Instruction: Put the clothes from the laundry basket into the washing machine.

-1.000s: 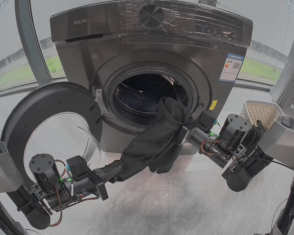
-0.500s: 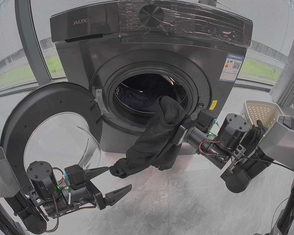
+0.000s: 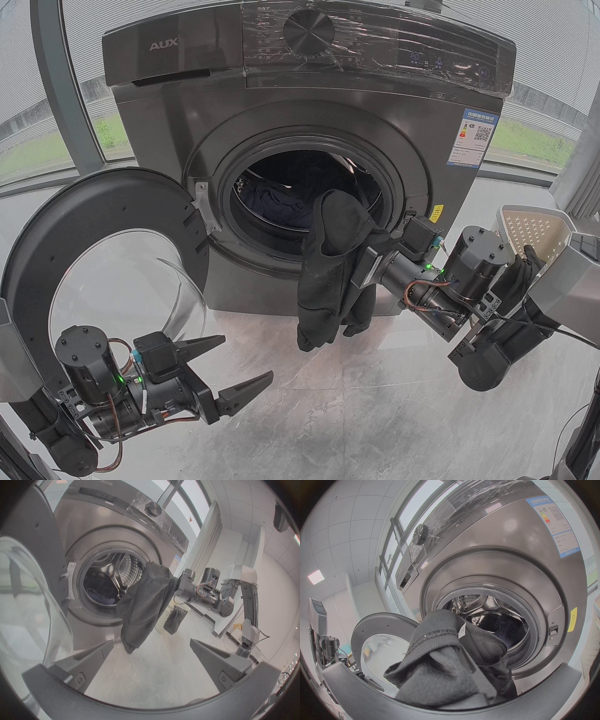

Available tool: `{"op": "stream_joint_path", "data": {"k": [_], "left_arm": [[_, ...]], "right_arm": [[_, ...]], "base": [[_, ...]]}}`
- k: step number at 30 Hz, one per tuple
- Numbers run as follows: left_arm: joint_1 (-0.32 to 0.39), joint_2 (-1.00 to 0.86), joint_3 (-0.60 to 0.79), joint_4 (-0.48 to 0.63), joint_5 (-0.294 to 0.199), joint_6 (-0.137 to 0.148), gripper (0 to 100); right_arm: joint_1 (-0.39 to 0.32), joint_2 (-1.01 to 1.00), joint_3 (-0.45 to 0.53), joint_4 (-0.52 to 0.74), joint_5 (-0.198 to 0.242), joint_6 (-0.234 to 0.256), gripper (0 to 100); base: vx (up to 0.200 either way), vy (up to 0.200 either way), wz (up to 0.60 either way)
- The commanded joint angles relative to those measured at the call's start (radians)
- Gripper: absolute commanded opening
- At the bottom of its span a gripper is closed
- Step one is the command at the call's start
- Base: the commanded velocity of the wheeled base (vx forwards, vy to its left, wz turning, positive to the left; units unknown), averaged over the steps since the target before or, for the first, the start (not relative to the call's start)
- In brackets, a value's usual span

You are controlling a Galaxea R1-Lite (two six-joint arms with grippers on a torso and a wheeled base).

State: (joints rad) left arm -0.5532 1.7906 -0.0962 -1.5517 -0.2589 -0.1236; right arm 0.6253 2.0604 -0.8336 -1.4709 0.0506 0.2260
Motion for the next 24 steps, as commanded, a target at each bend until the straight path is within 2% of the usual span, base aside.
{"op": "stream_joint_path", "data": {"k": [1,24], "left_arm": [[0.002,0.006,-0.085,-0.001,-0.002,-0.002,100],[0.001,0.268,-0.381,-0.002,-0.003,0.006,100]], "right_arm": [[0.017,0.023,-0.039,0.009,0.003,-0.007,0],[0.134,0.038,-0.074,0.011,-0.002,-0.01,0]], "base": [[0.0,0.0,0.0],[0.0,0.0,0.0]]}}
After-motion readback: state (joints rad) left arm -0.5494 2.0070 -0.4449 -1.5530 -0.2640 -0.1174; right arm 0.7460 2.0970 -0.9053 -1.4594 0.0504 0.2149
